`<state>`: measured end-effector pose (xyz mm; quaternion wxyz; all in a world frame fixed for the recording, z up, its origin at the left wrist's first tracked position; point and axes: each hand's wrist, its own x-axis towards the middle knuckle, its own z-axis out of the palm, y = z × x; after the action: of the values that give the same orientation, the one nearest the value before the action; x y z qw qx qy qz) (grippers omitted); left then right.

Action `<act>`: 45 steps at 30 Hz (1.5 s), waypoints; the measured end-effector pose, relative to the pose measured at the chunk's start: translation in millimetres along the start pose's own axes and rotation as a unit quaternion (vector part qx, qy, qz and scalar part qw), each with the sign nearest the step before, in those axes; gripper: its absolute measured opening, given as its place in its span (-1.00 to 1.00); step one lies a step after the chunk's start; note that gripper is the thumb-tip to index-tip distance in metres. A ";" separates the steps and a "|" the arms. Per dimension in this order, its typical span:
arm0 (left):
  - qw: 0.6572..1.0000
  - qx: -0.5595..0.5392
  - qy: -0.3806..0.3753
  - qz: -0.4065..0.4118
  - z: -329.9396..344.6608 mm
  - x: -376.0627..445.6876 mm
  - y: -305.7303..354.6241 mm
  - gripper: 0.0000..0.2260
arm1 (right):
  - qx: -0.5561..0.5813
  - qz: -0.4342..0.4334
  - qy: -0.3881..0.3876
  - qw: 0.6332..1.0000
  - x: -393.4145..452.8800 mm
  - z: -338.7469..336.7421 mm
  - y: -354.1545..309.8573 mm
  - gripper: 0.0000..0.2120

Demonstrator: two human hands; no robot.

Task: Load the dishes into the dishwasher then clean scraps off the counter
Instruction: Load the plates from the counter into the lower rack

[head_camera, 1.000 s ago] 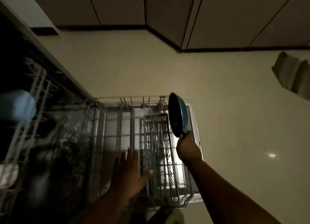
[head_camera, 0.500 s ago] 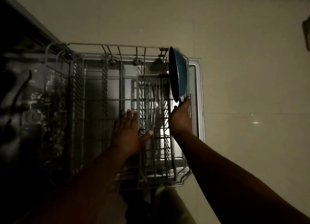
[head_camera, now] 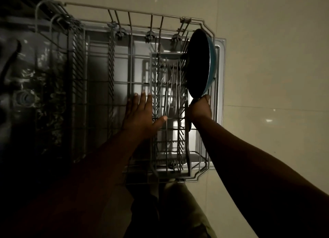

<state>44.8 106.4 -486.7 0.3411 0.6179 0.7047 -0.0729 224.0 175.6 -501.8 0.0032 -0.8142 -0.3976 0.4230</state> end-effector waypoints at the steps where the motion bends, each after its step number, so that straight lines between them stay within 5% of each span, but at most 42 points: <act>1: 1.000 -0.002 0.002 0.002 1.2 -0.8 -0.7 -0.19 | -0.005 -0.009 0.003 1.000 0.6 0.5 -0.4 -0.60; 9: 1.000 0.000 0.005 0.003 -5.6 -31.9 0.3 -0.21 | -0.023 -0.010 -0.004 1.000 -24.3 -7.1 -3.9 -0.73; 14: 0.999 0.017 0.029 -0.006 -18.9 -58.9 -2.8 -0.20 | -0.158 -0.118 -0.023 0.980 -73.8 -11.8 -2.3 -0.52; 24: 0.997 0.060 0.041 -0.040 -53.9 -221.8 -18.9 -0.12 | -0.420 -0.253 -0.122 0.863 -239.3 -33.2 47.3 -0.45; 31: 0.993 0.054 0.070 -0.073 -69.5 -315.9 -3.9 -0.18 | -0.445 -0.455 -0.055 0.769 -317.7 -51.5 49.9 -0.28; 38: 0.965 0.056 0.180 -0.181 -73.0 -418.0 61.2 -0.04 | -0.459 -0.577 -0.046 0.674 -385.8 -121.2 52.5 -0.27; 45: 0.908 0.122 0.319 -0.244 -130.7 -558.1 98.5 -0.13 | -0.464 -0.688 0.001 0.558 -508.7 -170.7 26.4 -0.26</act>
<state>86.6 -261.0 -37.9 -0.0082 0.4534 0.8905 -0.0382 193.2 -116.7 -52.1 -0.0846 -0.1822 -0.9784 0.0485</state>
